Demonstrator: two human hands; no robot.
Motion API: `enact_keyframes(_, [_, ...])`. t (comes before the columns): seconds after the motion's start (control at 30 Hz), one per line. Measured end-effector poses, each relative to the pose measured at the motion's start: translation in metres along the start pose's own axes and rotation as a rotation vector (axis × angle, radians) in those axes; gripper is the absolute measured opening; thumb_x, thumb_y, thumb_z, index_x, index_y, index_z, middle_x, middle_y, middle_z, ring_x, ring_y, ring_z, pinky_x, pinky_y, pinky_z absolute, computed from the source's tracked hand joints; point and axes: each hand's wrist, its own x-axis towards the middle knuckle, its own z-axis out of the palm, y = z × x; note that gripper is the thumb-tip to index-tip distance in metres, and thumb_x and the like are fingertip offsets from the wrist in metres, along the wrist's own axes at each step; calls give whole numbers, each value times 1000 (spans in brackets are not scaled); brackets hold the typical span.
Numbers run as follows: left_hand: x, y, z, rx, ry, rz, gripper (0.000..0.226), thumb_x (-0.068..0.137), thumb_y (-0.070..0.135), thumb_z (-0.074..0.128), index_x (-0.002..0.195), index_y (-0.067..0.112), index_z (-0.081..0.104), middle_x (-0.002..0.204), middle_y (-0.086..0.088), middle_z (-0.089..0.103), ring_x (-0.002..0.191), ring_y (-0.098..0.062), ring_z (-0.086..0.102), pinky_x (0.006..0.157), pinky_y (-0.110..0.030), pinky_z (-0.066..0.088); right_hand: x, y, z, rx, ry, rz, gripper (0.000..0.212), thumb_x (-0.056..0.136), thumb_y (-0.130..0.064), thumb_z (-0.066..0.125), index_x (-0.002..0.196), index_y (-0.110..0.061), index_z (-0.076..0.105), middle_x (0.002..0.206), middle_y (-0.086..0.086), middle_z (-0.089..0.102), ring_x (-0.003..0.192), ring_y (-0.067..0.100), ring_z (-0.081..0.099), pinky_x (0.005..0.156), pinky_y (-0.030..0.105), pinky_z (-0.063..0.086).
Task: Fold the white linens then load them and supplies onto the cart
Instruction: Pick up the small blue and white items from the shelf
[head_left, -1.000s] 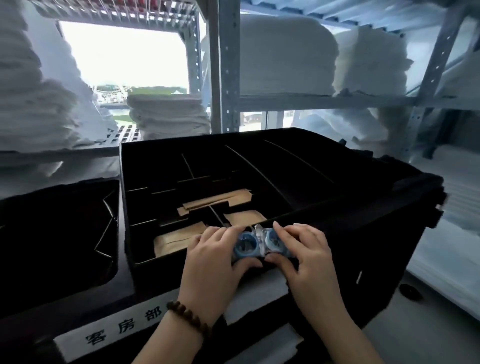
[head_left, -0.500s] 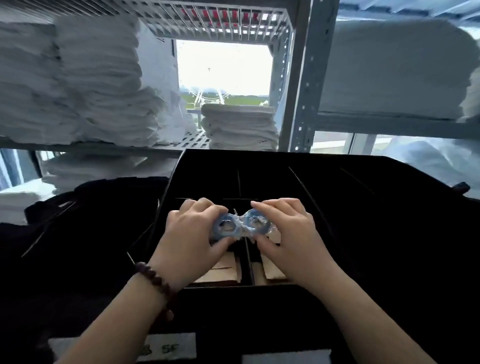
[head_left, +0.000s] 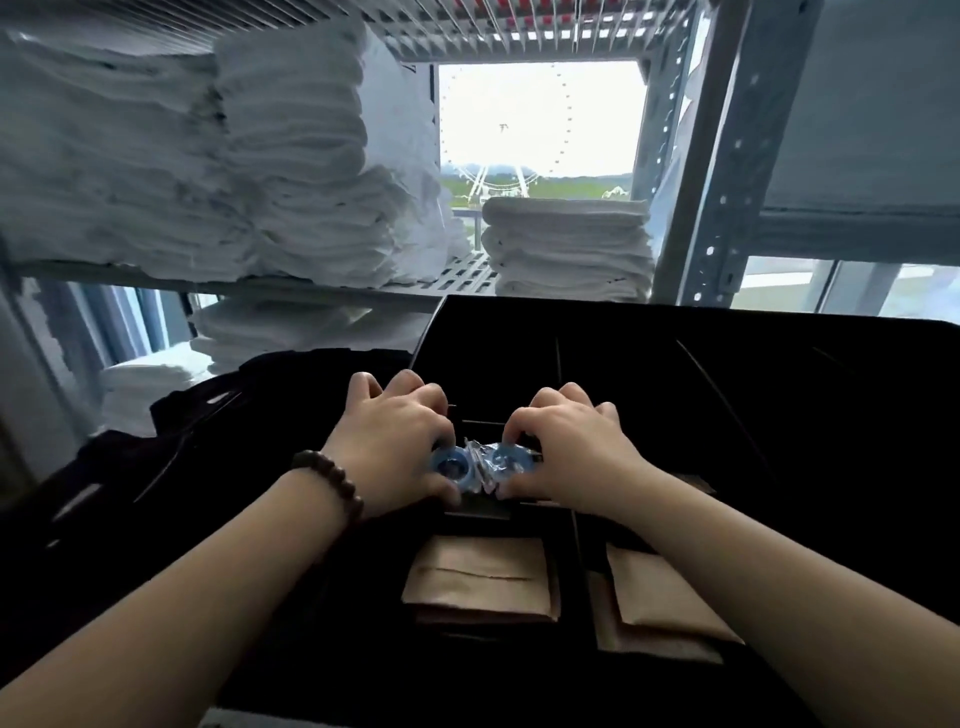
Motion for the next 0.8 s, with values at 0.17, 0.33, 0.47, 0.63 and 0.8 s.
enact_keyframes(0.17, [14,-3,20,103,-75,-15,52,69,75,59,103,36,68,153,11,20,141,-17,-1,106,-51,10,20,-1,22,-68,-76,14,52,64,-68,71,103,-36,59,104,-10,42,109,15,33,85,40,27])
enact_keyframes(0.33, [29,-6,35,130,-182,-29,52,71,77,55,103,39,68,160,11,-12,136,-22,-39,102,-66,-21,32,-1,35,-122,-161,12,55,61,-72,70,97,-31,62,105,-8,45,111,16,34,90,42,30])
enact_keyframes(0.47, [39,-4,36,171,-271,-24,56,66,80,55,99,38,70,158,10,-21,128,-26,-50,90,-69,-33,39,-2,37,-136,-228,26,61,56,-74,72,95,-28,62,99,-8,43,110,16,35,81,40,27])
enact_keyframes(0.63, [47,0,33,228,-375,11,62,65,81,55,108,38,67,159,10,-18,132,-29,-45,89,-72,-29,46,-1,36,-138,-307,25,66,52,-74,73,96,-27,62,99,-9,48,108,16,34,78,38,24])
enact_keyframes(0.8, [42,-7,28,194,-339,51,77,64,84,50,127,39,56,160,12,-13,137,-22,-39,92,-72,-27,40,4,31,-79,-365,-1,75,55,-74,72,114,-29,61,107,-10,51,115,17,34,83,40,29])
